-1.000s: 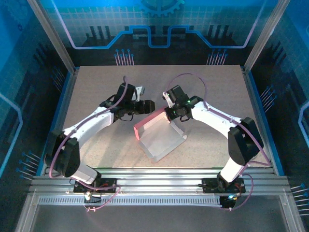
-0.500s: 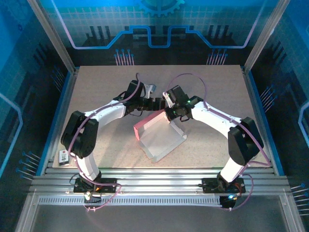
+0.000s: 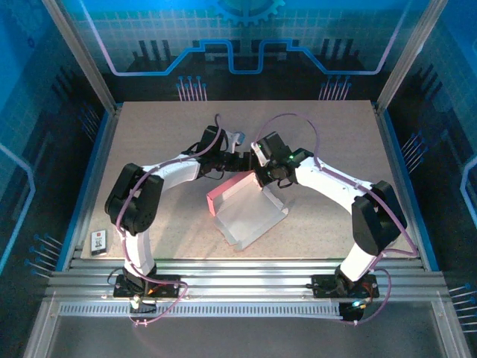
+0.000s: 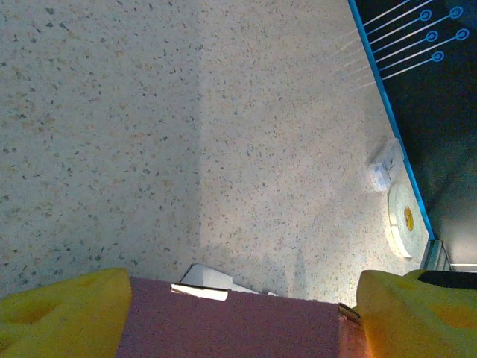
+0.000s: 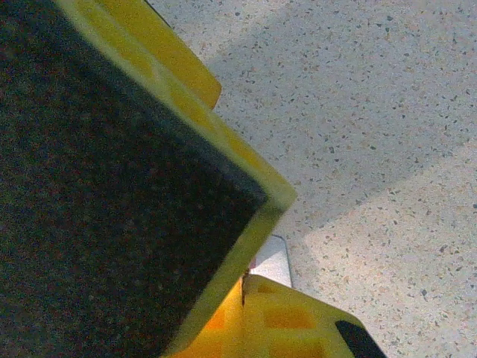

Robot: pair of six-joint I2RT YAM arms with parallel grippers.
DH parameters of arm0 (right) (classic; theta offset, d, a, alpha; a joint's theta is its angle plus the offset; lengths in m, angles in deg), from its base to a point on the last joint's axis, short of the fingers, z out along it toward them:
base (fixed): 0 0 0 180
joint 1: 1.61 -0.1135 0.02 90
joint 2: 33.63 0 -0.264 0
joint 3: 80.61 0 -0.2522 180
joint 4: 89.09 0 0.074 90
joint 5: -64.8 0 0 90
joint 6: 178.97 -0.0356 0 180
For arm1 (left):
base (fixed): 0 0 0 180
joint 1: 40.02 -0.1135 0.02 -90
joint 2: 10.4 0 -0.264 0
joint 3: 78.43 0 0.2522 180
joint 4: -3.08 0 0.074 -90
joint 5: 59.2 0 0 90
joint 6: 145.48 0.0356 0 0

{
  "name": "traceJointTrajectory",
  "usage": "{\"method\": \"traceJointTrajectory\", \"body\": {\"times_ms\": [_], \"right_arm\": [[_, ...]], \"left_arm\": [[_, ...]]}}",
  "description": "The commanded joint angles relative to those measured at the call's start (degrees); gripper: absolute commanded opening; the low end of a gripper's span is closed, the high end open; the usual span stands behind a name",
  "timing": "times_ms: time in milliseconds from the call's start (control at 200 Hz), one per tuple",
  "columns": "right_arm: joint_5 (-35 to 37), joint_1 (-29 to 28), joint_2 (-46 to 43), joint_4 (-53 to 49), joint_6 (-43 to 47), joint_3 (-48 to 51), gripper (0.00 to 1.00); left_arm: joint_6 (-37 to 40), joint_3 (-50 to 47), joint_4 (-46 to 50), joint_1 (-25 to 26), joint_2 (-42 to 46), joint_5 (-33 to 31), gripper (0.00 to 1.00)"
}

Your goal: Fold the paper box

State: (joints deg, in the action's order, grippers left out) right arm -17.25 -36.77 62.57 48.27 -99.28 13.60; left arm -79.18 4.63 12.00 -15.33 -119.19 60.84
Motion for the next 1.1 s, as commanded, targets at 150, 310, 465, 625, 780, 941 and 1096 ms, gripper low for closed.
{"method": "traceJointTrajectory", "body": {"times_ms": [150, 310, 465, 625, 780, 941, 1096], "right_arm": [[-2.9, -1.0, -1.0, -1.9, -0.4, 0.8, 0.13], [-6.6, -0.2, -3.3, -1.9, 0.7, 0.2, 0.19], [-12.0, 1.6, -6.6, -0.4, 2.4, 1.5, 0.29], [-17.4, 4.3, -12.6, 4.7, 3.1, 6.5, 0.46], [-19.8, 8.1, -17.8, 9.7, 2.7, 12.2, 0.82], [-20.5, 10.9, -17.9, 13.1, 6.1, 16.8, 0.81], [-24.8, 13.8, -16.7, 20.0, 3.6, 20.7, 0.79]], "left_arm": [[1.1, 0.0, -0.2, -0.3, -1.3, 0.6, 0.79], [1.6, -0.7, 0.0, -0.4, -1.4, 0.7, 0.78], [2.0, -1.0, 0.2, -0.4, -1.4, 0.5, 0.77], [1.8, -1.0, 0.0, -0.4, -1.1, 0.6, 0.77], [2.3, -0.8, 0.8, -0.4, -0.5, 0.5, 0.76], [2.4, -0.8, 1.3, -0.4, -0.5, 0.4, 0.76], [2.2, -0.7, 1.5, -0.3, -0.3, 0.4, 0.76]]}}
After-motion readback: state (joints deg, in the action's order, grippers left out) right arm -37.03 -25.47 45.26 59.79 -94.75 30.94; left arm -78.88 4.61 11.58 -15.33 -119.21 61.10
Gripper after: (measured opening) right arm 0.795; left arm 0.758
